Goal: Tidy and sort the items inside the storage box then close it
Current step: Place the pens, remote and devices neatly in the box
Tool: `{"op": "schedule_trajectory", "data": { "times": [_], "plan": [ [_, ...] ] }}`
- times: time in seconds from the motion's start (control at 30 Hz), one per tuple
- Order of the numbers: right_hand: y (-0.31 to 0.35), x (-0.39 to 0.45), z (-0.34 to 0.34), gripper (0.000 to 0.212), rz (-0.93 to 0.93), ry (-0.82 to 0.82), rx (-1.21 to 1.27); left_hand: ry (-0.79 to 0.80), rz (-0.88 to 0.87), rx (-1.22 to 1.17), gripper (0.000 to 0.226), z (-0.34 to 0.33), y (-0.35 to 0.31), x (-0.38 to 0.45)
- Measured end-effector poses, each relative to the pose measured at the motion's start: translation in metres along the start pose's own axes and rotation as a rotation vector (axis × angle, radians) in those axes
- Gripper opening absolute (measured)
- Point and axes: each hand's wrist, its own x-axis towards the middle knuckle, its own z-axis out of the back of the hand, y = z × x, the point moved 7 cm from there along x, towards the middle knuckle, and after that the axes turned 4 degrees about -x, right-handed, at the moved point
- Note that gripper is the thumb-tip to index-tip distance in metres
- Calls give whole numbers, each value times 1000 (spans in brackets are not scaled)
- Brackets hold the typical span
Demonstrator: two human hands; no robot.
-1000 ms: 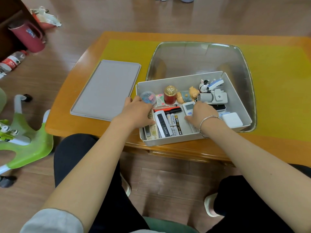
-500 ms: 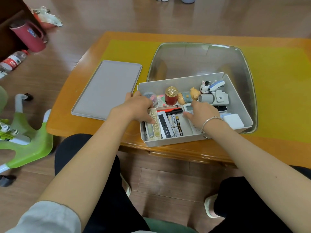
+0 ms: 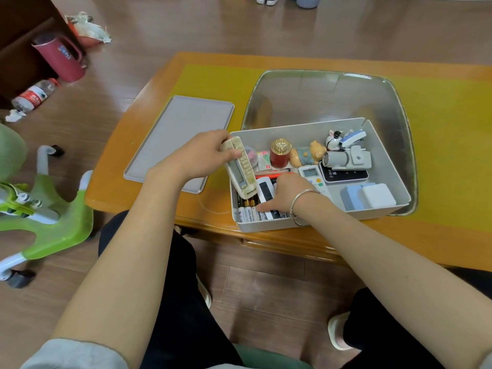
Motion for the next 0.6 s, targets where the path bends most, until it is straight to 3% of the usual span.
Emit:
{"op": "schedule_trajectory", "data": {
  "times": [0.17, 0.43, 0.6],
  "plan": [
    [5, 4, -3, 43, 12, 29, 58, -92, 12, -23, 24, 8, 3, -6],
    [-44, -2, 14, 46, -133, 122, 184, -277, 73, -155, 24, 15, 8, -7],
    [-40, -6, 6, 47, -144, 200, 224, -269, 112, -260, 17, 4, 7, -6]
  ]
}}
